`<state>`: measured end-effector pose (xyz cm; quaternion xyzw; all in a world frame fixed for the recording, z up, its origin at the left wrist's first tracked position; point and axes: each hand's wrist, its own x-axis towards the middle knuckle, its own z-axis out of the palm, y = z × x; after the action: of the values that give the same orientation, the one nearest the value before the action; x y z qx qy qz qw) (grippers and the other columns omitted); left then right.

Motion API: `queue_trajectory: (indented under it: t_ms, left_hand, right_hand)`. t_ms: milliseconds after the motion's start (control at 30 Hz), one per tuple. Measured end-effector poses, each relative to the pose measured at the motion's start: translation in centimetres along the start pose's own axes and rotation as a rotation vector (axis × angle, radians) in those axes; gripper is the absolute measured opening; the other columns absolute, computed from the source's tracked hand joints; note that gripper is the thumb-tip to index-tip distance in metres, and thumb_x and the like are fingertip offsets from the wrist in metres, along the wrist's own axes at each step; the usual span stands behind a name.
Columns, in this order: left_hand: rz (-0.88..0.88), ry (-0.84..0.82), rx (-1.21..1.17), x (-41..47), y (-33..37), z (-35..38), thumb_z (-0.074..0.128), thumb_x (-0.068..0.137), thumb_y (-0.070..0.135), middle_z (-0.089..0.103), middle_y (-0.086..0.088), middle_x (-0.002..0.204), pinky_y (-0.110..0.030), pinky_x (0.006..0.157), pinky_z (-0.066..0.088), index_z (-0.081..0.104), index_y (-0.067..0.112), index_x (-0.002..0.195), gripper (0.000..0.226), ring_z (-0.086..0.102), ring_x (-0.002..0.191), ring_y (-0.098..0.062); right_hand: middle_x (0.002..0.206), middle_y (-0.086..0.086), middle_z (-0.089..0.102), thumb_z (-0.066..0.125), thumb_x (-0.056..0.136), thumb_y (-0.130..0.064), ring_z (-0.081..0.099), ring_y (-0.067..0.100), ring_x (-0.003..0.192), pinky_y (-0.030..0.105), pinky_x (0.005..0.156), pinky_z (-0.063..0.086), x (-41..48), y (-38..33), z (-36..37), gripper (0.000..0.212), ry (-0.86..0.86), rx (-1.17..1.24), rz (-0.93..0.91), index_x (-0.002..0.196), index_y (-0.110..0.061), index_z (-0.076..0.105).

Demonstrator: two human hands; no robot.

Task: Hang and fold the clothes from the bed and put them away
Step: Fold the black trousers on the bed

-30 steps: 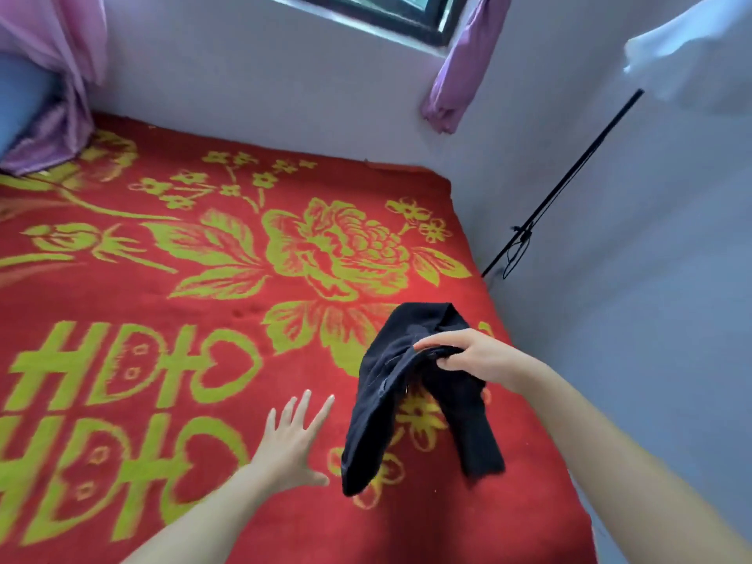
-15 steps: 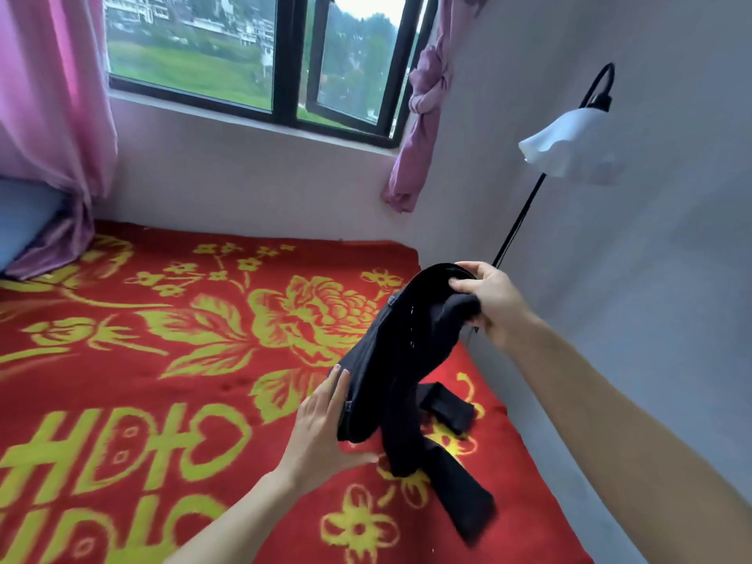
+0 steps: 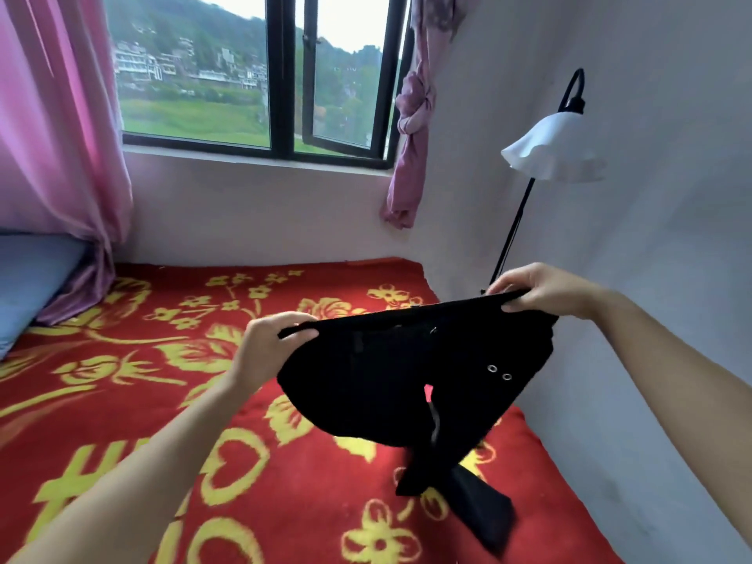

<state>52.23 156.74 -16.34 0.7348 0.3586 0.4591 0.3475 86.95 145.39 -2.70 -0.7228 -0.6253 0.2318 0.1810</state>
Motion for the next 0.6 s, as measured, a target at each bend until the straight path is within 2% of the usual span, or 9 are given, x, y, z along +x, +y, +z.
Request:
queue_trajectory:
  t_ms: [67,133,233,300,400,467,600]
  left_hand:
    - [-0.004,-0.114,-0.030,0.6,1.6,-0.9,0.071,0.079,0.001,0.072,0.012,0.078,-0.013,0.064,0.051,0.072,0.025,0.082,0.024,0.067,0.072,-0.004]
    - [0.004,-0.228,0.014,0.9,3.1,-1.3,0.072,0.079,0.003,0.072,0.012,0.082,-0.018,0.068,0.054,0.073,0.030,0.082,0.027,0.068,0.076,-0.005]
    - [-0.037,-0.324,0.038,0.4,4.0,-2.1,0.074,0.077,0.005,0.072,0.015,0.082,-0.018,0.066,0.054,0.072,0.034,0.086,0.030,0.069,0.077,-0.005]
    - [-0.109,-0.373,0.053,-0.8,3.5,-3.1,0.078,0.072,0.006,0.071,0.014,0.082,-0.018,0.067,0.053,0.070,0.033,0.091,0.034,0.068,0.079,-0.004]
    - [-0.142,-0.469,0.265,-3.4,1.1,-4.5,0.079,0.074,0.014,0.068,0.014,0.099,-0.017,0.077,0.053,0.066,0.027,0.112,0.042,0.064,0.090,0.002]
    - [-0.160,-0.441,0.400,-5.4,-0.7,-5.6,0.075,0.079,0.017,0.066,0.010,0.106,-0.019,0.085,0.051,0.062,0.022,0.121,0.044,0.063,0.096,-0.003]
    - [-0.240,-0.275,0.489,-9.9,-3.8,-10.0,0.069,0.083,0.007,0.065,0.008,0.105,-0.003,0.081,0.040,0.064,0.012,0.118,0.035,0.062,0.098,-0.005]
  right_hand:
    - [0.077,-0.007,0.061,0.064,0.082,-0.006,0.060,0.014,0.081,0.027,0.070,0.048,1.2,0.9,-0.1,0.019,0.026,-0.328,0.041,0.079,-0.024,0.064]
    - [0.086,-0.006,0.062,0.062,0.084,-0.016,0.059,0.020,0.095,0.030,0.077,0.045,2.7,1.3,0.9,0.012,0.162,-0.525,0.107,0.088,-0.026,0.067]
    - [0.104,0.000,0.067,0.051,0.088,-0.016,0.058,0.025,0.103,0.030,0.080,0.036,5.2,1.5,4.0,0.024,0.462,-0.526,0.063,0.104,-0.027,0.067]
    - [0.108,0.003,0.065,0.047,0.089,-0.011,0.054,0.027,0.107,0.035,0.089,0.033,6.9,1.0,6.3,0.028,0.533,-0.467,-0.008,0.108,-0.022,0.064]
    - [0.108,0.006,0.062,0.047,0.090,-0.010,0.049,0.029,0.107,0.038,0.089,0.031,9.9,-0.6,9.5,0.028,0.535,-0.484,-0.121,0.111,-0.017,0.064]
    - [0.108,0.006,0.060,0.048,0.091,-0.012,0.047,0.030,0.107,0.040,0.088,0.031,12.0,-2.1,12.1,0.026,0.517,-0.492,-0.186,0.112,-0.017,0.064]
    - [0.112,0.005,0.058,0.050,0.090,-0.013,0.046,0.028,0.109,0.038,0.088,0.032,15.2,-6.8,18.8,0.029,0.389,-0.545,-0.263,0.116,-0.018,0.061]
